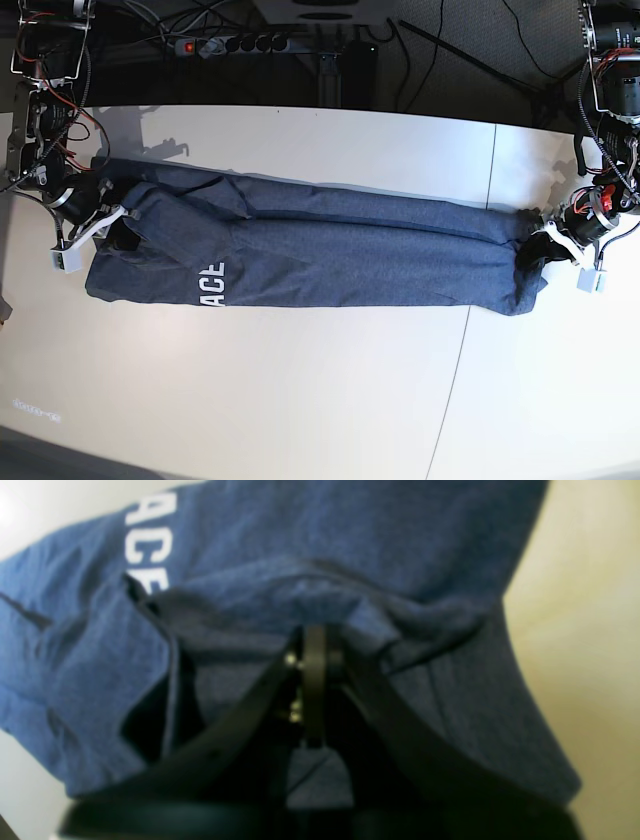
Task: Fold the T-shirt properly
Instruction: 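Open the right gripper and release its strip end, then lift the strip end with the left gripper and fold it toward the middle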
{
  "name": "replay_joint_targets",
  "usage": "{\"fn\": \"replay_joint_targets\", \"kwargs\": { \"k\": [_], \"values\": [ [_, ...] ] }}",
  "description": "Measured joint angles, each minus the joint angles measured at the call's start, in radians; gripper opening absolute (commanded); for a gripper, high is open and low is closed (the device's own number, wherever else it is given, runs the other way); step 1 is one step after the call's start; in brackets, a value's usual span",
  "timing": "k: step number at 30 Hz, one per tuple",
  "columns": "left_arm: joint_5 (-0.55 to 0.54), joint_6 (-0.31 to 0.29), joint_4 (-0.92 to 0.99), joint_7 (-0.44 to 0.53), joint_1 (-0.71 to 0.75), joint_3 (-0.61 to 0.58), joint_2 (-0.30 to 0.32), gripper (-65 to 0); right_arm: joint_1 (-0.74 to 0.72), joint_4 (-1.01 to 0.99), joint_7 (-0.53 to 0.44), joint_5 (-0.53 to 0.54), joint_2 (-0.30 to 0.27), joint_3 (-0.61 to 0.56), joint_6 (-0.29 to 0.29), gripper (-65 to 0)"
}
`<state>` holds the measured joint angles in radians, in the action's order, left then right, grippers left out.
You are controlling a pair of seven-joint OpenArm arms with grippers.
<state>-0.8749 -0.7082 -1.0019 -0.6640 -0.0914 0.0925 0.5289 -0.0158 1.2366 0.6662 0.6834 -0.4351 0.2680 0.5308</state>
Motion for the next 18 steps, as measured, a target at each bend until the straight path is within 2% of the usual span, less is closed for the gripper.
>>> {"fn": "replay_joint_targets", "kwargs": {
  "k": [3,10,18],
  "values": [
    [0.003,0.000,0.000,0.004,0.000,0.000,0.000,-65.0,0.010,0.061,0.033,-0.003,0.004,0.010,0.000,-65.0],
    [0.014,0.000,0.001,-0.005,0.000,0.022,0.007,-65.0,0.006,0.218,0.043,0.001,0.003,0.103,0.001,-65.0],
    [0.039,0.001,0.010,-0.043,0.010,0.227,0.073,-65.0,0.019,0.230,0.077,0.000,-0.033,0.175,0.000,-65.0]
  ]
}}
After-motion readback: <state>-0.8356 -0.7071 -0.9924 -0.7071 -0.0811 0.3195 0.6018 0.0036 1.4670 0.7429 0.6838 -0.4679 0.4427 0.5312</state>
